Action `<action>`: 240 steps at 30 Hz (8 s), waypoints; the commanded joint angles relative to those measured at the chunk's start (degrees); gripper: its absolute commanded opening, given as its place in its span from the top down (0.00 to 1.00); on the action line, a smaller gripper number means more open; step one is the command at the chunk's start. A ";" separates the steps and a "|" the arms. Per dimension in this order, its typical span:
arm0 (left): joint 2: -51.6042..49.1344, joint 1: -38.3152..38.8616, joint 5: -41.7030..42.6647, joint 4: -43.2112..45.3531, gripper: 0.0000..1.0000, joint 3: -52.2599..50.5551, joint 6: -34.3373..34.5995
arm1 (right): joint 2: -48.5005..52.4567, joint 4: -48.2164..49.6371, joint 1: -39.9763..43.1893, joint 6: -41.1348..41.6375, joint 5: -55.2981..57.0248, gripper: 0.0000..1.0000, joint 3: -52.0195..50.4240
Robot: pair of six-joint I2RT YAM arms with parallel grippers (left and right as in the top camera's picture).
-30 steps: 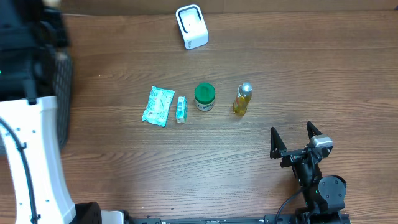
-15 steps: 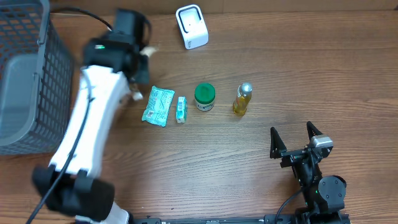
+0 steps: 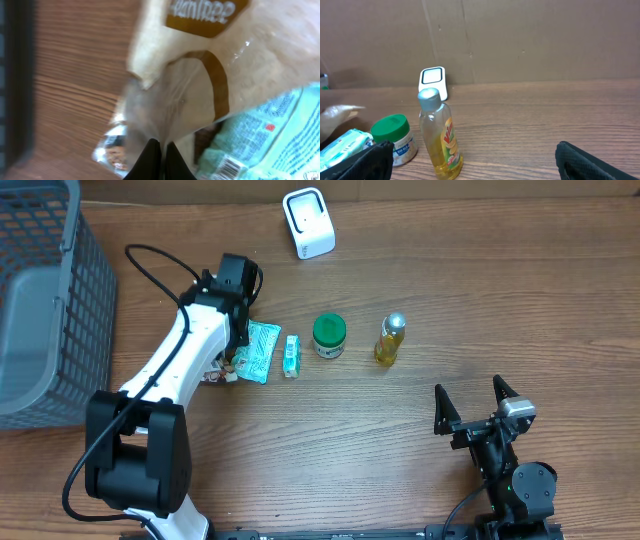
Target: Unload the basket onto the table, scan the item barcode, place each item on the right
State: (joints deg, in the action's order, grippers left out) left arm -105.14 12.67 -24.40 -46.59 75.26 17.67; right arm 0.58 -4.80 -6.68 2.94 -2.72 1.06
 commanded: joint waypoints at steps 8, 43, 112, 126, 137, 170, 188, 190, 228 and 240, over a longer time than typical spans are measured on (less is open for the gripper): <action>0.13 -0.11 30.10 2.05 0.96 -2.73 -9.31 | -0.42 0.15 0.37 -0.17 0.07 0.00 -0.61; 1.79 -0.33 12.26 -2.19 0.50 0.46 7.65 | -0.42 0.17 0.37 -0.17 0.07 0.00 -0.61; 1.75 -20.79 25.73 -20.65 0.01 26.14 -8.24 | 45.16 -34.14 0.39 -4.92 7.56 0.00 67.34; 1.75 -20.79 25.73 -20.65 0.00 26.14 -8.24 | 85.31 -65.22 0.37 -4.46 -10.75 0.00 106.64; 1.75 -20.79 25.73 -20.65 0.01 26.14 -8.24 | 90.33 -63.56 0.37 3.06 -12.39 0.00 106.20; 1.75 -20.74 25.73 -20.68 0.00 26.14 -8.24 | 110.57 -71.89 -13.62 18.34 6.40 0.00 106.03; 1.75 -20.74 25.73 -20.65 0.00 26.14 -8.24 | 114.53 -75.41 -13.64 20.06 4.79 0.08 103.84; 1.75 -20.74 25.73 -20.65 0.00 26.14 -8.24 | 114.53 -74.88 -13.62 20.04 4.79 0.09 102.84; 1.75 -20.74 25.73 -20.68 0.00 26.14 -8.24 | 114.53 -71.89 -13.62 19.98 4.57 0.39 101.26; 1.75 -20.74 25.73 -20.65 0.00 26.14 -8.24 | 114.53 -70.03 -13.62 19.78 4.55 0.41 99.21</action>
State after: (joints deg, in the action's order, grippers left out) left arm -104.79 -8.34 1.13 -67.33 100.14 8.84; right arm 114.93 -75.02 -20.56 22.68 1.72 100.68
